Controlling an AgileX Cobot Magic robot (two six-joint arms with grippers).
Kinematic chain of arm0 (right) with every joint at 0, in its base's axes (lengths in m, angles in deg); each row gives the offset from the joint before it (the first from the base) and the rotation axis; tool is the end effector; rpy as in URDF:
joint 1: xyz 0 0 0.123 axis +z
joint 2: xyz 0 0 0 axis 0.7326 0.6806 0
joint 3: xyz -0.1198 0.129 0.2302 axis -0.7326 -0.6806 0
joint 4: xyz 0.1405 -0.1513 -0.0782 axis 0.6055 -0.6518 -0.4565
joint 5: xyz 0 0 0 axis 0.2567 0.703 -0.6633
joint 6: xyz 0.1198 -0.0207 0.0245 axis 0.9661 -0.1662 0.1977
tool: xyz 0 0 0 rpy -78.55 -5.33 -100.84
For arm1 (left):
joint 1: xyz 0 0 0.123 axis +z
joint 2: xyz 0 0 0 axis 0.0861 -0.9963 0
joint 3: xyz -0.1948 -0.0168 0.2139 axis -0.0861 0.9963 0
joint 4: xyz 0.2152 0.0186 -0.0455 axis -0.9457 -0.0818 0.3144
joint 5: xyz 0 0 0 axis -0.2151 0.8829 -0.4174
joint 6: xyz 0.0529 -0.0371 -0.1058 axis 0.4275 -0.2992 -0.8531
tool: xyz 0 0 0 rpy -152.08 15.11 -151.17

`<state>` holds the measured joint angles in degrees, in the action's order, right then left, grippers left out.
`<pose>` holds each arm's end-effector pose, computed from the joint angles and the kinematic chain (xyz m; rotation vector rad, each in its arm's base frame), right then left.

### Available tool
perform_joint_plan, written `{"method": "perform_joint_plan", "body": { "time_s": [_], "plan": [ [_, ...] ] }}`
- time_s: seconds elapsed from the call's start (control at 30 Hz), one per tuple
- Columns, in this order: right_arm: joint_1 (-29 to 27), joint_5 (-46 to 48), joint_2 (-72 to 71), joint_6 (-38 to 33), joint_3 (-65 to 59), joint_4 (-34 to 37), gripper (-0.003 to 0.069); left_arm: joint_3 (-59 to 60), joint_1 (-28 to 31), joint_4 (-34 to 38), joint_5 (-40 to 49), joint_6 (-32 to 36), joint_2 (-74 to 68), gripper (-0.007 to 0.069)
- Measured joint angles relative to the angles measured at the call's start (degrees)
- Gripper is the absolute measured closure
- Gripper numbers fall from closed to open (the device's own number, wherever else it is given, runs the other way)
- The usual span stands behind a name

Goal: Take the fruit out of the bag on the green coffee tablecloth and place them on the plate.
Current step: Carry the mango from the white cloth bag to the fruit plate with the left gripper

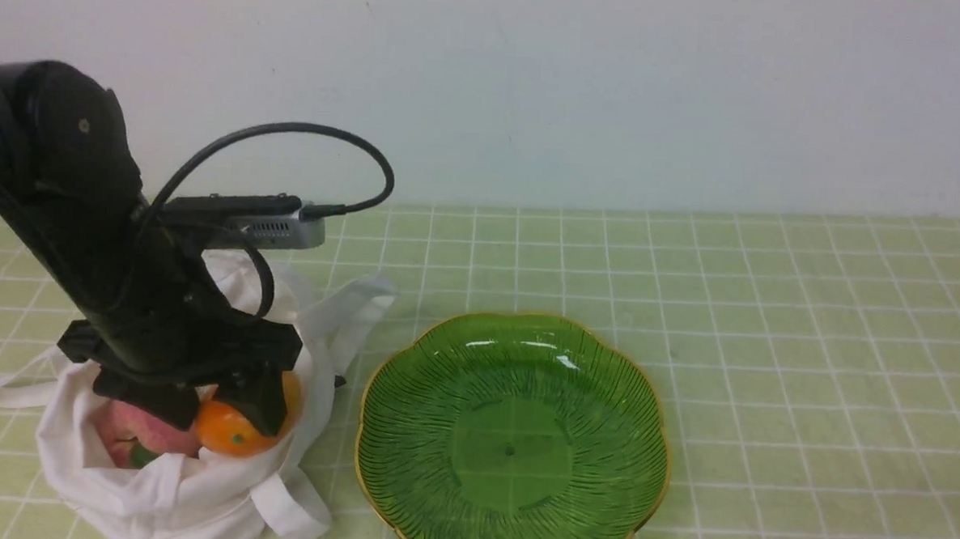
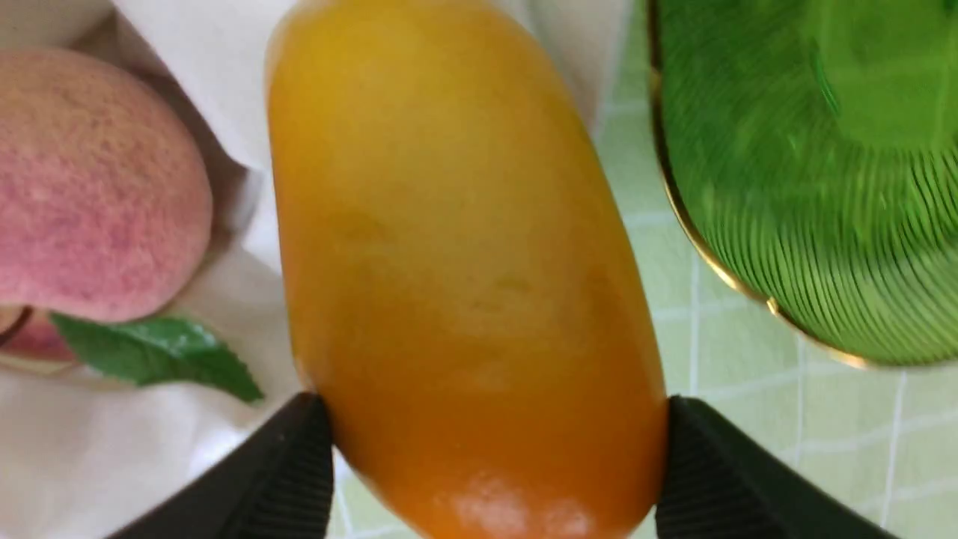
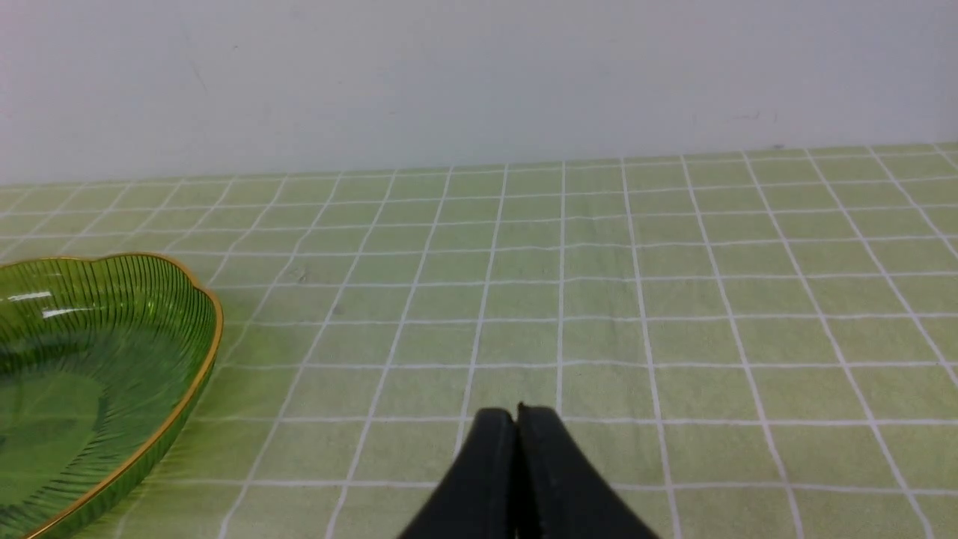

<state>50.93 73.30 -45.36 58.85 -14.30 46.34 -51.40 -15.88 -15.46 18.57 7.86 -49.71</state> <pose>0.0486 0.0018 0.1638 0.0148 1.8593 0.0873 0.2568 -0.0712 0.2498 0.2231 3.0460 -0.2794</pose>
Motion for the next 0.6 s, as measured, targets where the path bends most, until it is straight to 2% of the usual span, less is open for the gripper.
{"method": "perform_joint_plan", "body": {
  "time_s": [0.13,0.3,0.43,0.6],
  "plan": [
    [0.0,0.0,0.0,0.0,0.0,0.0,0.0674,-5.6,0.0,1.3,1.1,0.4,1.4,0.0129],
    [0.0,0.0,0.0,0.0,0.0,0.0,0.0674,-9.9,-1.8,8.3,0.9,3.2,2.7,0.0129],
    [0.0,0.0,0.0,0.0,0.0,0.0,0.0674,-10.0,-7.7,14.4,-0.8,7.4,0.6,0.0129],
    [0.0,0.0,0.0,0.0,0.0,0.0,0.0674,-10.0,-14.5,15.4,-5.6,8.8,-5.4,0.0129]
  ]
}}
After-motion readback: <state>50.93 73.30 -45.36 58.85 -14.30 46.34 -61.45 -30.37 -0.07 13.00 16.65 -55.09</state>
